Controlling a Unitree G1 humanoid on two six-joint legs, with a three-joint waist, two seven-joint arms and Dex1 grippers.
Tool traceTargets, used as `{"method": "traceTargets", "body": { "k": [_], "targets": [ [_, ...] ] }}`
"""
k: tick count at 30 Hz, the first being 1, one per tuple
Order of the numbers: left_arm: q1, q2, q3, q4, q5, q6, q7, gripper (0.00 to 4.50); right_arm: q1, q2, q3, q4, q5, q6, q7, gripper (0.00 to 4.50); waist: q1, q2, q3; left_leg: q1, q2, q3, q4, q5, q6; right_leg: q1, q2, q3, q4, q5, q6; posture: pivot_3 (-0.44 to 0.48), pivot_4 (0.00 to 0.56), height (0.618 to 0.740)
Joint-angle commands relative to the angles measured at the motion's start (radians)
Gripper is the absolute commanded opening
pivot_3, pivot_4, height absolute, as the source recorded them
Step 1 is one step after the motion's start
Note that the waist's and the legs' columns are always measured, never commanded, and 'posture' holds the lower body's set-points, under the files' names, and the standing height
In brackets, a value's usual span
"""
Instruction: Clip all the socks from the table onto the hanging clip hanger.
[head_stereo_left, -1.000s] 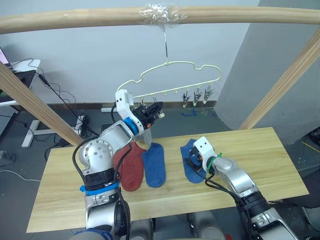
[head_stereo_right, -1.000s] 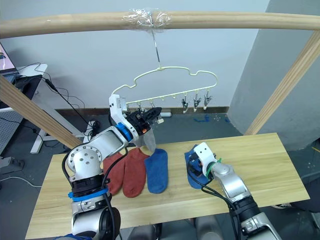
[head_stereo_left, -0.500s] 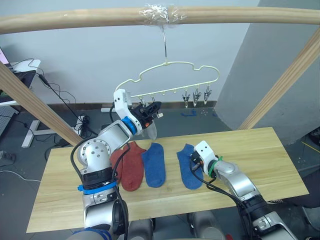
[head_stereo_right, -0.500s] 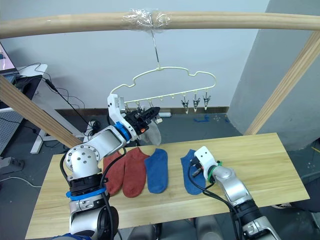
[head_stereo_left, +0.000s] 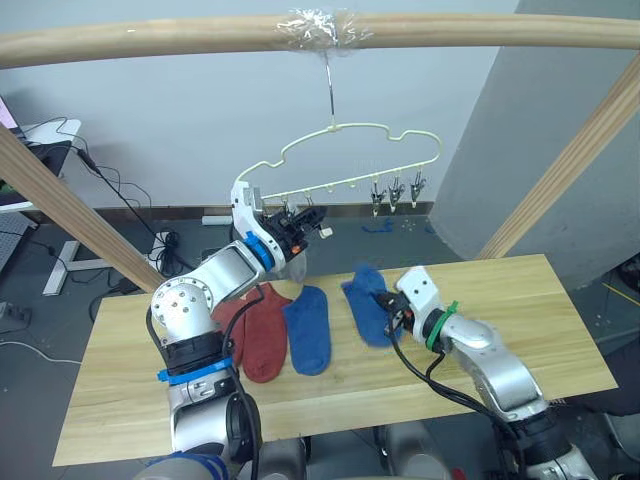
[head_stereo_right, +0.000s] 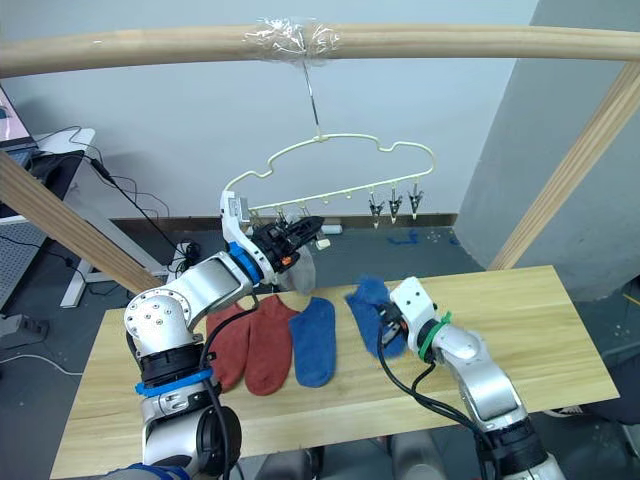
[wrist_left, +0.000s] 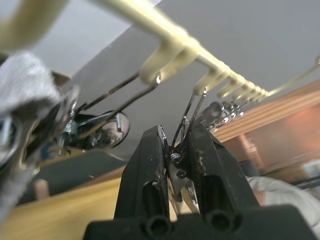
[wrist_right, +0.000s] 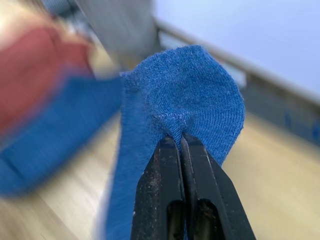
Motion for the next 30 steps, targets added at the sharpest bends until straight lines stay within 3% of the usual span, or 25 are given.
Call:
{"method": "traceTargets", "body": {
  "k": [1, 12, 30],
  "targets": [
    [-0.012, 0.001, 0.039, 0.040, -0.113, 0.002, 0.093, 0.30, 0.011, -0.014, -0.017, -0.162, 0.039, 0.051, 0.003, 0.02, 0.001, 0.000, 0.000, 0.000, 0.000, 0.000, 0.000, 0.000, 0.000, 0.000, 0.000, 0.000, 0.000, 0.000, 0.000, -0.116, 0.206, 0.740],
    [-0.016, 0.051, -0.013, 0.078, -0.217, -0.048, 0.150, 0.30, -0.061, -0.013, 0.045, -0.316, 0.046, 0.126, -0.012, 0.02, 0.002, 0.000, 0.000, 0.001, 0.000, 0.000, 0.000, 0.001, -0.001, 0.000, 0.000, 0.000, 0.000, 0.001, 0.000, -0.123, 0.204, 0.740],
    [0.010, 0.085, -0.078, 0.064, -0.273, -0.105, 0.151, 0.30, -0.113, 0.040, 0.055, -0.269, 0.079, 0.144, -0.013, 0.02, 0.003, -0.001, 0.000, 0.000, 0.000, 0.000, 0.000, 0.002, -0.003, 0.000, 0.000, 0.000, -0.001, 0.001, 0.000, -0.115, 0.197, 0.740]
  ]
}}
